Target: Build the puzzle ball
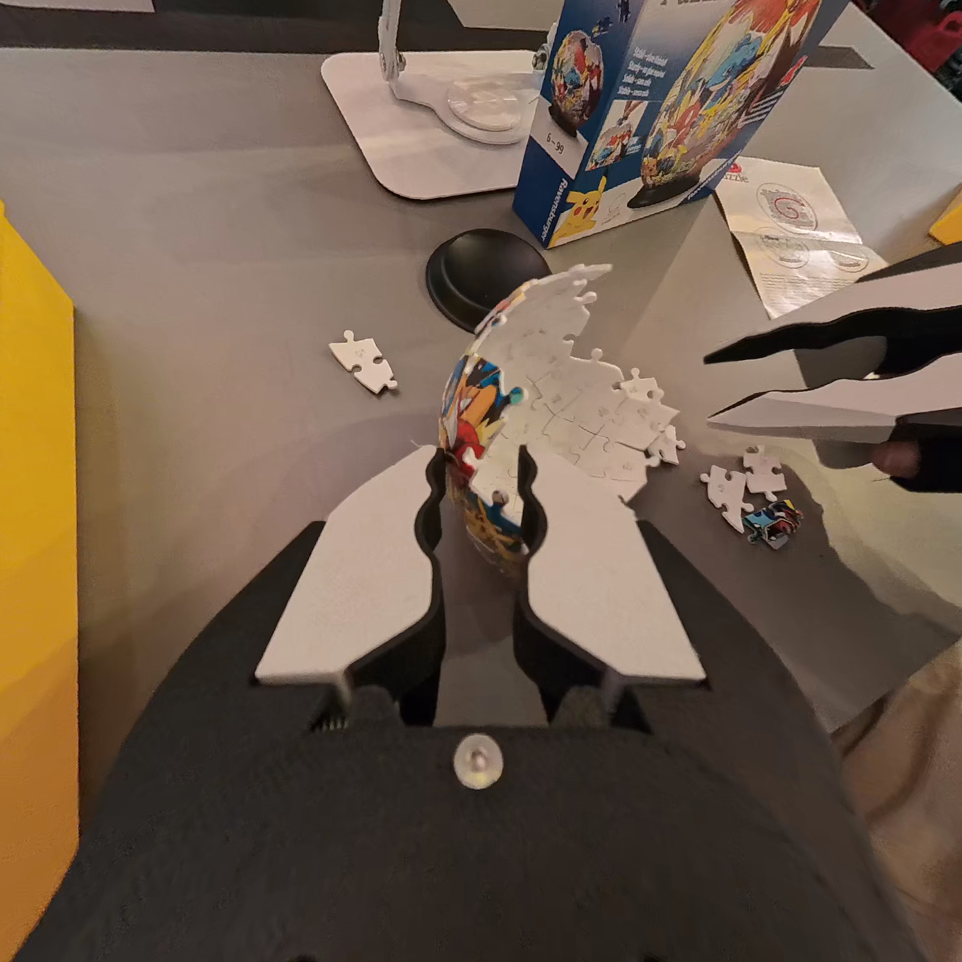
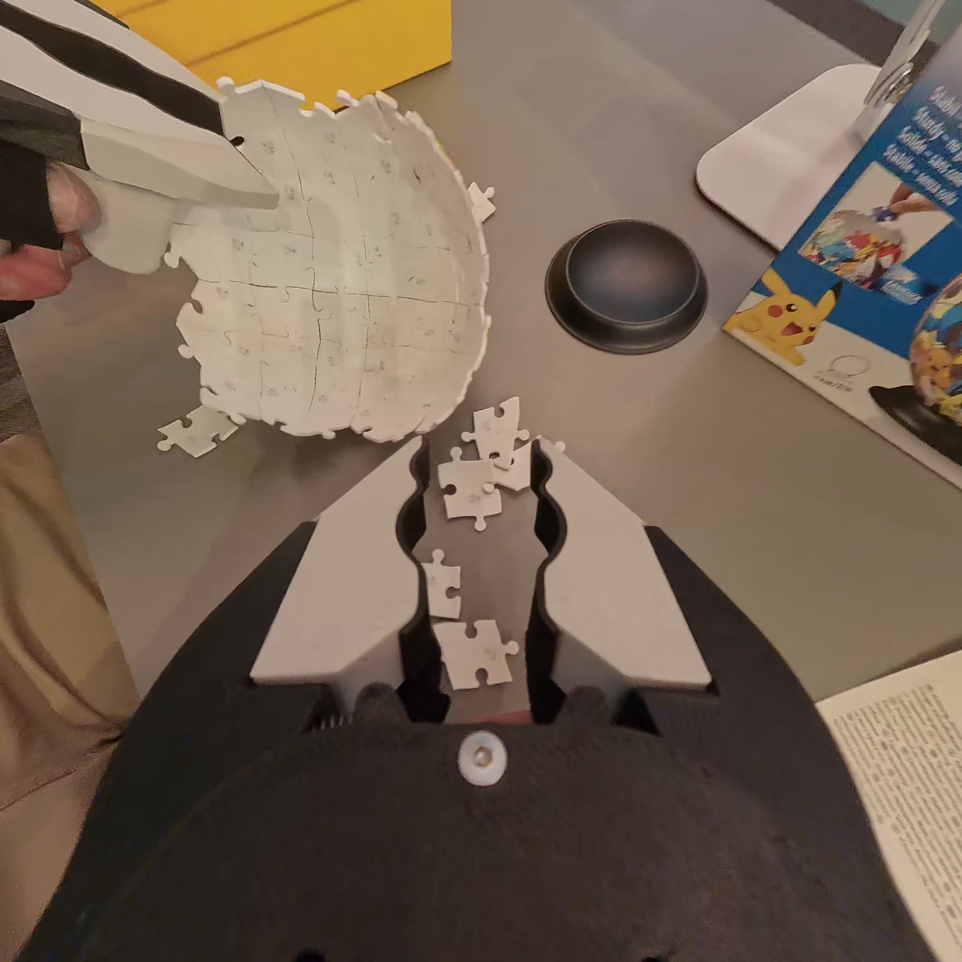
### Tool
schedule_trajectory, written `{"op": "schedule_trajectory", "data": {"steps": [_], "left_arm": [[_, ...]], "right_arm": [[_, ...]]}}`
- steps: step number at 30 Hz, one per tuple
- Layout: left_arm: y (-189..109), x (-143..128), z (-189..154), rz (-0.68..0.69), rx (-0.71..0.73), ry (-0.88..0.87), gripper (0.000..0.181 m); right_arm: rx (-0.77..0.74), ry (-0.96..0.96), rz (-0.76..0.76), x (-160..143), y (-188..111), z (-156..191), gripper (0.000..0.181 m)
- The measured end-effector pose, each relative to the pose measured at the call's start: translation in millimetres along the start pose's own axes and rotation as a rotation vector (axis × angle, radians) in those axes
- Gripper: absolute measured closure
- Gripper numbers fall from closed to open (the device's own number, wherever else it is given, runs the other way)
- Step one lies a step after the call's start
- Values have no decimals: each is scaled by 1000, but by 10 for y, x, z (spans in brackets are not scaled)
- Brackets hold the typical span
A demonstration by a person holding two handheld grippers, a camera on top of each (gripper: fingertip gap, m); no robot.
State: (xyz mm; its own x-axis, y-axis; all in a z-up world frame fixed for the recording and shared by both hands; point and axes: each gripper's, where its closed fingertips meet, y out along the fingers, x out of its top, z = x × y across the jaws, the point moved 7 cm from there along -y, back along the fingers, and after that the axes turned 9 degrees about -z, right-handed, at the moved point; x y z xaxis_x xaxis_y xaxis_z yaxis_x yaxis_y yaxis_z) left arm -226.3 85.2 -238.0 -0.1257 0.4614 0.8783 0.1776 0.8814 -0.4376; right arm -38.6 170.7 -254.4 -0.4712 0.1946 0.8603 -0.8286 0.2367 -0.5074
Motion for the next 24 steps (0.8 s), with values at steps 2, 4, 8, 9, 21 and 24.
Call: {"op": "schedule_trajectory", "data": {"steps": [2, 4, 8, 9, 21, 24], "left_arm": [[-4, -9, -20, 5, -6, -1, 154], [0, -23, -43, 13, -10, -1, 154], [12, -45, -97, 19, -19, -3, 153], [11, -49, -109, 19, -22, -6, 152], [-46, -87, -222, 20, -71, -30, 146], [-67, -62, -221, 11, -90, -29, 145]], "right_arm": [[20, 20, 8, -20, 24, 24, 144], [48, 67, 5, -36, 45, 48, 144], [56, 102, 34, -95, 87, 52, 144], [62, 108, 38, -107, 93, 56, 144], [87, 156, 35, -96, 53, 43, 144], [80, 165, 30, -97, 29, 3, 143]]}}
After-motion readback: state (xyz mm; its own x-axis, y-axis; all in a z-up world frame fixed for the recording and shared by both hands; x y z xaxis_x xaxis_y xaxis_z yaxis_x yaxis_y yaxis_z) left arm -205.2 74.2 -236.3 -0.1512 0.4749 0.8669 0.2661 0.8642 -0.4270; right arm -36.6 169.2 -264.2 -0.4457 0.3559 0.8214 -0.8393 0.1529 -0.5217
